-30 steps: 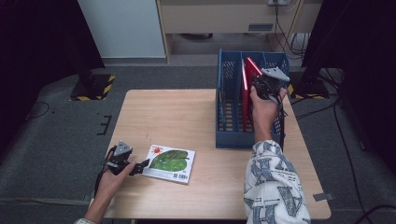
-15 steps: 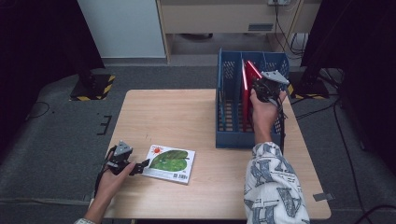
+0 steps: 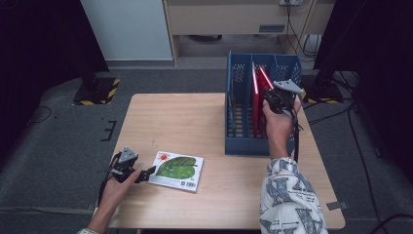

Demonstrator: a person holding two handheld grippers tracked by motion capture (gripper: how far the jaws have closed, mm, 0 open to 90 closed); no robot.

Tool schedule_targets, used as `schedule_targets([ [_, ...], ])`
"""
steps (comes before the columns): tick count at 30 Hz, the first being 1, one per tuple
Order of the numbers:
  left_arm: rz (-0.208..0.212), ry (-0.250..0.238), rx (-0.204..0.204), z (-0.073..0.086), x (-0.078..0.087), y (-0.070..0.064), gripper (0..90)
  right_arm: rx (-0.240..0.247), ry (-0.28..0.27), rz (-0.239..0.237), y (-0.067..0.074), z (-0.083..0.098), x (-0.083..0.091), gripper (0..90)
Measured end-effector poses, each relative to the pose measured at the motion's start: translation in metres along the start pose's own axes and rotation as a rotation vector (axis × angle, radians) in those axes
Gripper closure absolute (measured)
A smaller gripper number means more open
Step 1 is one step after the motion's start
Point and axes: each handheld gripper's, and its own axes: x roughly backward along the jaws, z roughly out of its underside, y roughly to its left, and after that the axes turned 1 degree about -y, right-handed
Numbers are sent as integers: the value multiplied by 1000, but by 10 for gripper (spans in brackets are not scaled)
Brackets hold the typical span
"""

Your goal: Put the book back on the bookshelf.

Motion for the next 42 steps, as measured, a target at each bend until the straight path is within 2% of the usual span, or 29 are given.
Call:
schedule_targets([
  [12, -3, -2, 0, -1, 1, -1, 51, 13, 36, -6, 4, 5, 15, 764],
  [21, -2, -3, -3, -1, 1, -2, 51, 20, 30, -7, 6, 1, 21, 758],
  [26, 1, 1, -12, -1, 1, -3, 54, 19, 44, 23, 4, 0, 20, 787],
  [34, 1, -2, -4, -1, 1, -2, 55, 16, 21, 52, 5, -3, 15, 795],
  [42, 3, -4, -9, -1, 1, -2, 55, 28, -10, 74, 8, -17, -4, 795],
])
